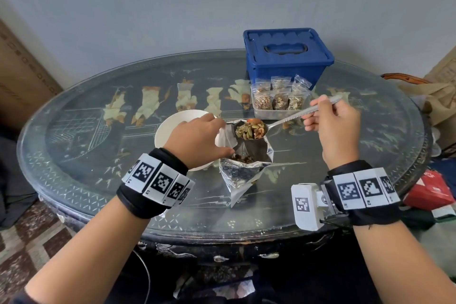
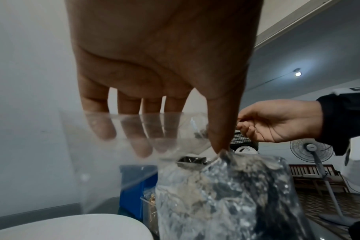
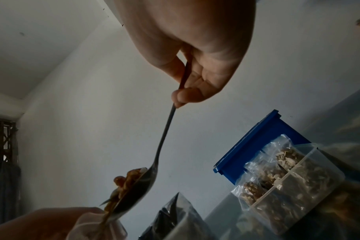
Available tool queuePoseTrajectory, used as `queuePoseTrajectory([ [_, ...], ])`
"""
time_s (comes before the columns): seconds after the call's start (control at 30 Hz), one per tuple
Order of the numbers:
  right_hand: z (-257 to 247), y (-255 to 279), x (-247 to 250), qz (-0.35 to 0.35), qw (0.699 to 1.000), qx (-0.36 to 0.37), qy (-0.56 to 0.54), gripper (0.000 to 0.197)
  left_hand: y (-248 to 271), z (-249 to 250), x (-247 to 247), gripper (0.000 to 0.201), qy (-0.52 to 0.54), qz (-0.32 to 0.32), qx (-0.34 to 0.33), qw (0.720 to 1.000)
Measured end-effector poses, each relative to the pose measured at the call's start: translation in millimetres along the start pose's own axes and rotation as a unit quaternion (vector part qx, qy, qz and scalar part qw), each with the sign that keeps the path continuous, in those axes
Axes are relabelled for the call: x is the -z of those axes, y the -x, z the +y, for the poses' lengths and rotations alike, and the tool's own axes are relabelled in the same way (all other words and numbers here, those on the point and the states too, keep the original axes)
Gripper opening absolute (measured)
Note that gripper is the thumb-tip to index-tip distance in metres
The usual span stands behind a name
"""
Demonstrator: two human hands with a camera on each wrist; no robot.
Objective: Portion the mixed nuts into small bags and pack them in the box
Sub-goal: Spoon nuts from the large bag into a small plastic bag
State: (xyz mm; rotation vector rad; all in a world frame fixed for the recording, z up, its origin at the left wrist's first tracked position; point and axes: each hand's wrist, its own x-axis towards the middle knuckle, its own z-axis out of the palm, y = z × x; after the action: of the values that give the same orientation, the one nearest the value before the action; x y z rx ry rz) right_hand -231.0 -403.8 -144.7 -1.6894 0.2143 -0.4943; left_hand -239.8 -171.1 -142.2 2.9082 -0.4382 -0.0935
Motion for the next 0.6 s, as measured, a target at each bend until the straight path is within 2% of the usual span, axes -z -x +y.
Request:
queuePoseTrajectory([
  [0.47,12.9,7.1,-3.9,-0.032,0.999,-0.016,-0.021,0.028,-11.4,11.1,0.3,0.05,-0.017,-0.053,-0.034,0.998],
  [0.6,15.8,8.7,-5.4,-0.045,0.999,-0.016,-0.022,0.026,-13.9,11.3,-2.0,0.053,-0.027,-0.055,-0.044,0.997],
])
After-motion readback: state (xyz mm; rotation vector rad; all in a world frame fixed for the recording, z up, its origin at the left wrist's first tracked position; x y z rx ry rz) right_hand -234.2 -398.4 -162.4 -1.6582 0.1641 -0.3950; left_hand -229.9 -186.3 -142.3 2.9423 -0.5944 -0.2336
